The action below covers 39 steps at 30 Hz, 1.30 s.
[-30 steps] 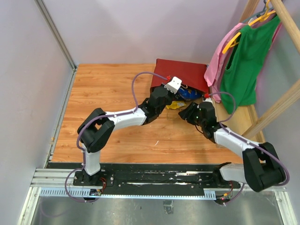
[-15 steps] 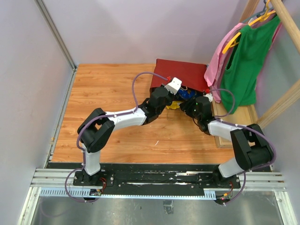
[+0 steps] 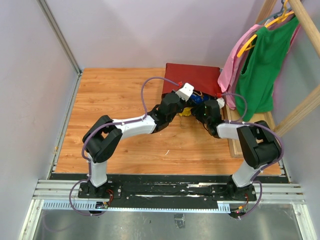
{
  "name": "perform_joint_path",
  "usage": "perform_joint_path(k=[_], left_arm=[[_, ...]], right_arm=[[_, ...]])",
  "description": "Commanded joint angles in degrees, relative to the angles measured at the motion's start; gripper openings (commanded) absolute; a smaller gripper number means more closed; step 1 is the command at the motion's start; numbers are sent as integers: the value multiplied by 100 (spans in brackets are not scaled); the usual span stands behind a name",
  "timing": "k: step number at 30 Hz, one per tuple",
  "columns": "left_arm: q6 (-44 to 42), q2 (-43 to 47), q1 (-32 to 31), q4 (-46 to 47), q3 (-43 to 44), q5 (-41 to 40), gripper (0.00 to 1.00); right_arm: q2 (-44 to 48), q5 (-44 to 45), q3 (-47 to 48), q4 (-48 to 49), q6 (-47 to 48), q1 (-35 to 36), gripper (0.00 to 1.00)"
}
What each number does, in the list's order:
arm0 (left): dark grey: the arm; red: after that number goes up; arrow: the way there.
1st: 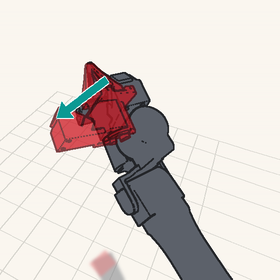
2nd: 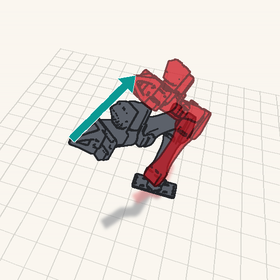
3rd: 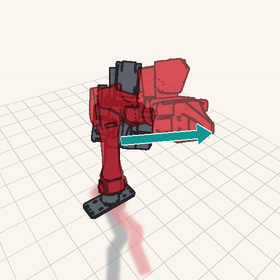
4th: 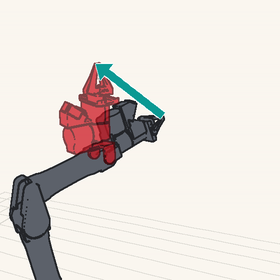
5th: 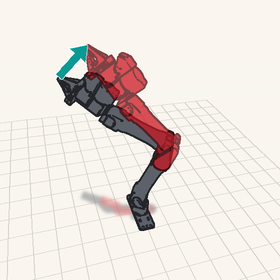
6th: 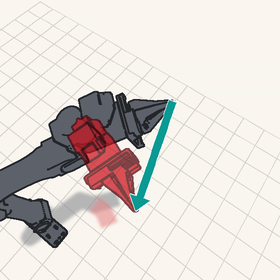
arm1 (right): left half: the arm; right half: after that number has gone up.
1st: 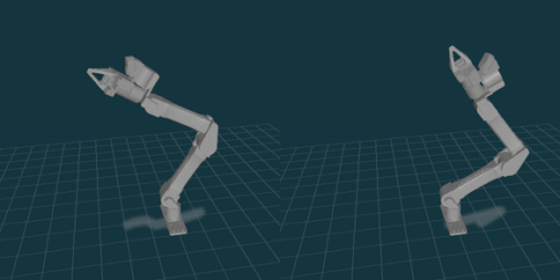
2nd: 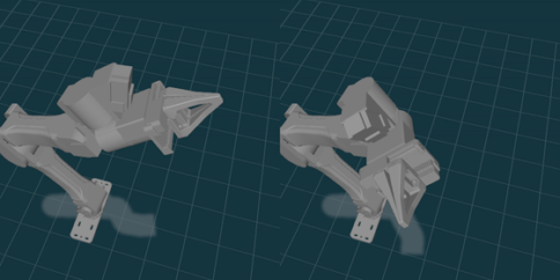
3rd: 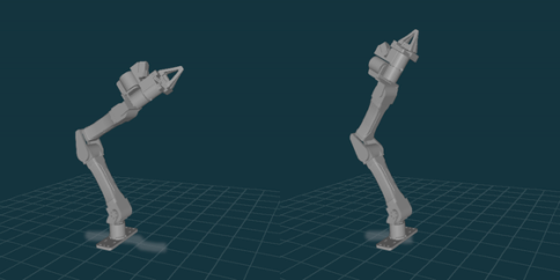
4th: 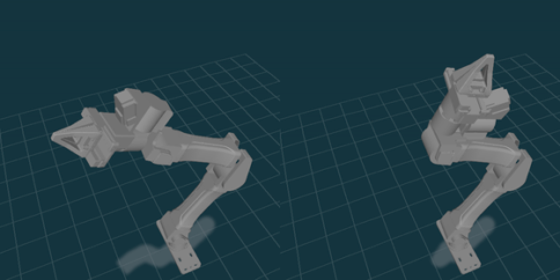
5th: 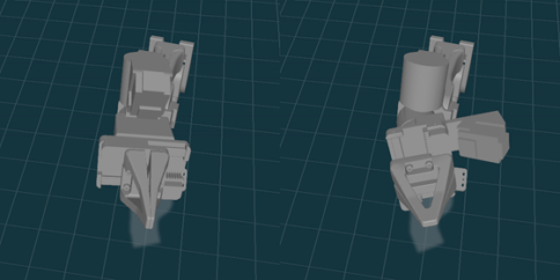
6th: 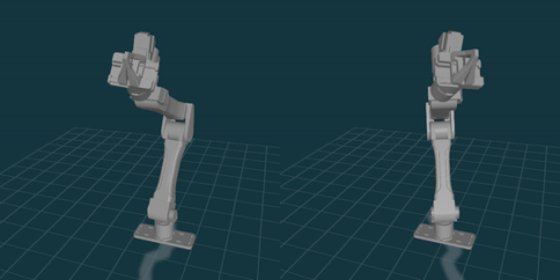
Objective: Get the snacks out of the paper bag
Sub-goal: Take out the snack from the paper bag.
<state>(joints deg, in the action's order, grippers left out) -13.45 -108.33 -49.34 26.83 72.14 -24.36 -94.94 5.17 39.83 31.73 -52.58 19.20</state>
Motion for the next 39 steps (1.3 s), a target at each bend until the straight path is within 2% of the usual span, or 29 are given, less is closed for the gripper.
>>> perform_joint_path(k=[1,10,13,19,25,31,36,39], left_arm=[[18,-12,-47,164,147,-68,0],[31,-21,-49,111,170,-59,0],[48,-42,-49,67,206,-57,1],[94,-103,-42,42,219,-63,1],[76,-131,-49,32,218,-93,0],[87,-192,-47,31,246,-102,0],[128,-218,-49,58,218,-112,1],[124,-240,-49,53,226,-115,0]], right_arm=[[-232,128,139,-36,-224,-101,46],[-735,276,304,397,-469,-92,43],[-848,409,242,780,-498,-92,32],[-896,433,298,982,-392,-91,1],[-575,307,99,1008,-312,-39,1],[300,-5,-167,571,-176,100,1],[1210,-232,-553,-21,-128,118,1],[1871,-339,-630,-846,66,132,1]])
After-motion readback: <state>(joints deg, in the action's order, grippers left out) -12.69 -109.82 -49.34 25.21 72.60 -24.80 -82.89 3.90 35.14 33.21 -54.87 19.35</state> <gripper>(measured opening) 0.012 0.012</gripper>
